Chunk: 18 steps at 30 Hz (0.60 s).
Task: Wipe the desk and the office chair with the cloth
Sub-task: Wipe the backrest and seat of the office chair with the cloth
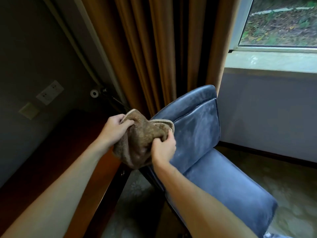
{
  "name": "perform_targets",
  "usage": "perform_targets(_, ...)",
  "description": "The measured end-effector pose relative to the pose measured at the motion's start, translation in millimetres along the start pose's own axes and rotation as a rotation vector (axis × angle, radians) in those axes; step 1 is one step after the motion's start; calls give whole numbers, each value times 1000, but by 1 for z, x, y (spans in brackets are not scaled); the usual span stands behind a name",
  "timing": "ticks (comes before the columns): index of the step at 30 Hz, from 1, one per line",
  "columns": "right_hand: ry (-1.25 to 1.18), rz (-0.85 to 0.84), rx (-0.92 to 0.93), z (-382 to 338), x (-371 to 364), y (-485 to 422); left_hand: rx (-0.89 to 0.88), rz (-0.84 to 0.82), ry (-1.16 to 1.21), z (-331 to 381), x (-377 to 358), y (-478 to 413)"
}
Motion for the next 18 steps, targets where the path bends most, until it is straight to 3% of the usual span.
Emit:
perform_targets(2, -187, 71, -32, -4, 23, -13, -48, -114, 108, 21, -10, -3)
perform_targets(4, -452, 36, -107, 1, 30, -28, -86, -224, 241, 43, -26, -5)
perform_targets(6, -772, -199, -237, -2, 11, -36, -125, -308, 359, 64, -48, -7)
perform_targets(8, -978, -414, -215, -24, -5, -35, -149, -382, 448, 83, -73, -10)
perform_targets(11, -1071, -478, -92, -46, 0, -35, -147, -511, 491, 109, -109, -10)
perform_targets(14, -1087, -470, -99, -50, 16, -38, -153, -640, 485, 128, -125, -10)
perform_targets(16, -1048, -435, -118, -47, 33, -44, -177, -510, 378, 125, -110, -25)
perform_targets(18, -1068, -323, -150, -37, 57, -51, -185, -247, 254, 107, -80, -45)
Point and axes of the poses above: each hand's wrist, its own y-axis away from the middle knuckle, its own x-axis out of the back of the hand, z = x × y, the point moved 10 cm from there along -y, towards the middle knuckle, and after that the axes turned 11 degrees about -z, right-handed, at the moved point
